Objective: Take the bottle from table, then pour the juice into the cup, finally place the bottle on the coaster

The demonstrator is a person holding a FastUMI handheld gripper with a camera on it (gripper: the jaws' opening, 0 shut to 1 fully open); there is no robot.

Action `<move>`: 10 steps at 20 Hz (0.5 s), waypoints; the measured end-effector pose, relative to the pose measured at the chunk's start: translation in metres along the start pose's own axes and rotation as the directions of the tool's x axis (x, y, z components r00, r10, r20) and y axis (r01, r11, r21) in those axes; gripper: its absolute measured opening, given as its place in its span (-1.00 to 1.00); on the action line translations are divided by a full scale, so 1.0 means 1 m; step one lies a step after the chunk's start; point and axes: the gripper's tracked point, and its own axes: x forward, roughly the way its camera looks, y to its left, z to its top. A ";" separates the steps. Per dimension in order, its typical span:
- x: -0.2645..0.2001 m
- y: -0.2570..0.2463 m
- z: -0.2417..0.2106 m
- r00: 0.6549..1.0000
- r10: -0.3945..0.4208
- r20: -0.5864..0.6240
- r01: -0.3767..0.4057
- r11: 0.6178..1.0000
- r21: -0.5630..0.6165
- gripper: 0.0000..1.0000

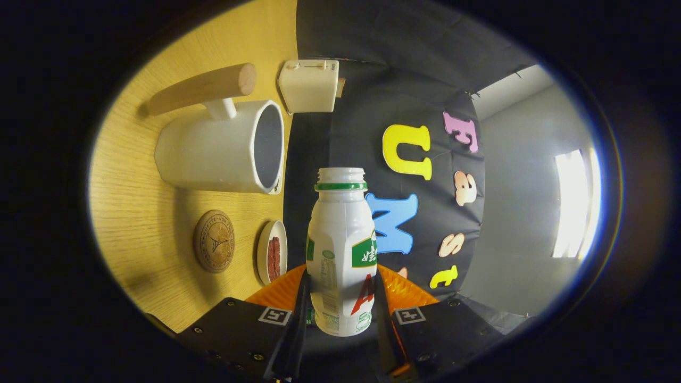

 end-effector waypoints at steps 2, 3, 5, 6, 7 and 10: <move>0.000 -0.001 0.000 1.000 -0.002 0.003 0.002 1.000 -0.008 0.12; 0.000 -0.001 0.000 1.000 -0.003 0.004 0.003 1.000 -0.013 0.12; 0.000 -0.002 0.001 1.000 -0.006 0.006 0.006 1.000 -0.020 0.12; 0.001 -0.002 0.001 1.000 -0.008 0.007 0.009 1.000 -0.022 0.12; 0.001 -0.002 0.000 1.000 -0.010 0.008 0.010 1.000 -0.023 0.12; 0.002 -0.003 0.001 1.000 -0.018 0.011 0.019 0.999 -0.031 0.12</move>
